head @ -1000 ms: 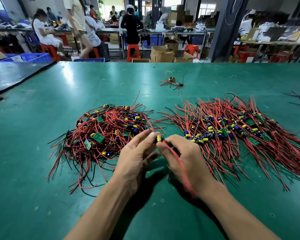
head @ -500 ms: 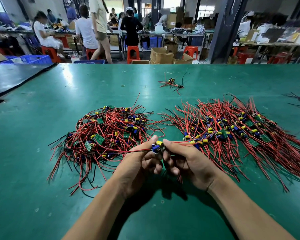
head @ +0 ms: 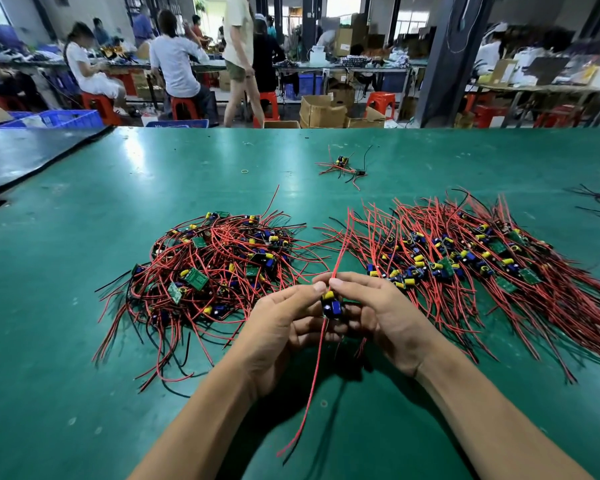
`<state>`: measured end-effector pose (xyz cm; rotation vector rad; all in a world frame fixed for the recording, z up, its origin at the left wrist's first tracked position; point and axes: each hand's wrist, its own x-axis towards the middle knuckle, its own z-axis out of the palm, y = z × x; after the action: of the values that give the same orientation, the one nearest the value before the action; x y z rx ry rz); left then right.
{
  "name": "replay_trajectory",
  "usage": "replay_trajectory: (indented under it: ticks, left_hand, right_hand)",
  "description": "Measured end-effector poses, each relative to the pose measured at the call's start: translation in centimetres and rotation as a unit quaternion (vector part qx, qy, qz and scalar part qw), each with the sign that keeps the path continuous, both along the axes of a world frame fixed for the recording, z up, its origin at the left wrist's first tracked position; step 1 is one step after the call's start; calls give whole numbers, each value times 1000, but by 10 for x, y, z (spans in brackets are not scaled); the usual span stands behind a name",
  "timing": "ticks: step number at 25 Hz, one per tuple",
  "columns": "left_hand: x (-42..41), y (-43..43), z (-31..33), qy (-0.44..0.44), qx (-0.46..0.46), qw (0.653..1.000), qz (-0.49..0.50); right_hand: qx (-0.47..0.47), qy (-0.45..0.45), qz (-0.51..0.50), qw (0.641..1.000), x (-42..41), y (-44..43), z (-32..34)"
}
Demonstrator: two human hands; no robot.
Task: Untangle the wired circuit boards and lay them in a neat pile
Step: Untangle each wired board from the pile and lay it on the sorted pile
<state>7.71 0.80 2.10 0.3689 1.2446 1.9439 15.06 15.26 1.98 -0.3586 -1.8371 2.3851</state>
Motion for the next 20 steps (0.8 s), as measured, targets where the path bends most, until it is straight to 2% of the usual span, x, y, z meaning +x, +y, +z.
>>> replay_trajectory:
  ticks: [2, 5, 7, 12, 16, 20]
  left_hand:
    - [1, 0, 0, 30, -28, 999, 12]
    - [3, 1, -3, 131, -97, 986, 47]
    - [6, 1, -3, 189, -107, 975, 52]
    - [3, -2, -2, 191, -99, 975, 48]
    - [7, 1, -8, 231, -130, 964, -22]
    - [10, 6, -11, 273, -132, 952, -32]
  right_hand:
    - [-19, 0, 6, 1000, 0, -1, 1]
    - [-19, -2, -1, 1000, -2, -2, -2]
    - [-16, 6, 5, 1000, -2, -3, -5]
    - [32, -14, 5, 999, -2, -1, -7]
    - [85, -29, -98, 991, -7, 12, -9]
    - [-27, -10, -161, 986, -7, 25, -2]
